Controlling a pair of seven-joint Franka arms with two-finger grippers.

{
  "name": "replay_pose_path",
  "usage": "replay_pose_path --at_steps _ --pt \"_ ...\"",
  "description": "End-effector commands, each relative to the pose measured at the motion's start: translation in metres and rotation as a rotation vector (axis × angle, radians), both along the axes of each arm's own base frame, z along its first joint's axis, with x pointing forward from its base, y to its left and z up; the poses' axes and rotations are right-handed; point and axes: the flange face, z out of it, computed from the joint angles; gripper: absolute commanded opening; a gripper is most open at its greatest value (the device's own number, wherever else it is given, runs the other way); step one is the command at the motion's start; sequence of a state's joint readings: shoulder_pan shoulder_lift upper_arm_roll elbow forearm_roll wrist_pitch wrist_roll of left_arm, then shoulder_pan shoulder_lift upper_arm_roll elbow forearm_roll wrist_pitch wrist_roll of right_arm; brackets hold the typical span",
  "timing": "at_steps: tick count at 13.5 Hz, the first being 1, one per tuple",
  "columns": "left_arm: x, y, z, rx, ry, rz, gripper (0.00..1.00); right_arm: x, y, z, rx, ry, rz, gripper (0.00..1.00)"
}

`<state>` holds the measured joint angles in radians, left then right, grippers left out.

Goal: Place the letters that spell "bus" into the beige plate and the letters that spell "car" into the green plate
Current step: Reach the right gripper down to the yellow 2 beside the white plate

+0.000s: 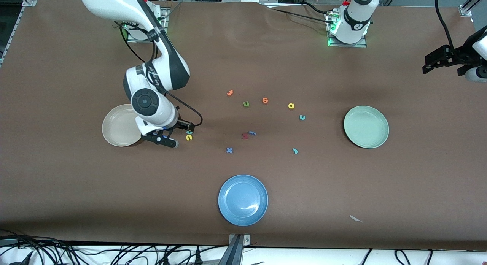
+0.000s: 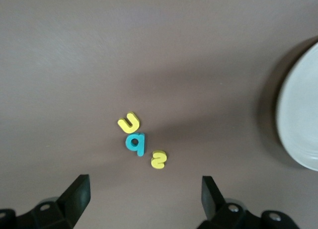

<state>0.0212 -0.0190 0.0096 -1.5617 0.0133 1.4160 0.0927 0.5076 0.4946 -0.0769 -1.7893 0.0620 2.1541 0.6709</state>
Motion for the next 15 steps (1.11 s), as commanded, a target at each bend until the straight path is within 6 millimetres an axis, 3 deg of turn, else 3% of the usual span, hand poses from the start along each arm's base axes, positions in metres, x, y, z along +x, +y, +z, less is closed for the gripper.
replay_pose_path --at_steps 1,5,9,15 --pt "0.003 0.000 0.006 -0.011 -0.003 0.008 1.00 -0.032 -0.005 -0.023 0.024 -0.054 0.032 0.99" --pt "0.003 -0.001 0.006 -0.011 -0.003 0.008 1.00 -0.045 -0.006 -0.057 0.044 -0.071 0.171 0.97" --pt "0.003 -0.003 0.007 -0.009 -0.004 0.002 1.00 -0.047 -0.003 -0.069 0.052 -0.072 0.301 0.96" --pt "0.003 -0.003 0.007 -0.009 -0.004 0.002 1.00 -0.050 -0.006 -0.081 0.059 -0.085 0.357 0.95"
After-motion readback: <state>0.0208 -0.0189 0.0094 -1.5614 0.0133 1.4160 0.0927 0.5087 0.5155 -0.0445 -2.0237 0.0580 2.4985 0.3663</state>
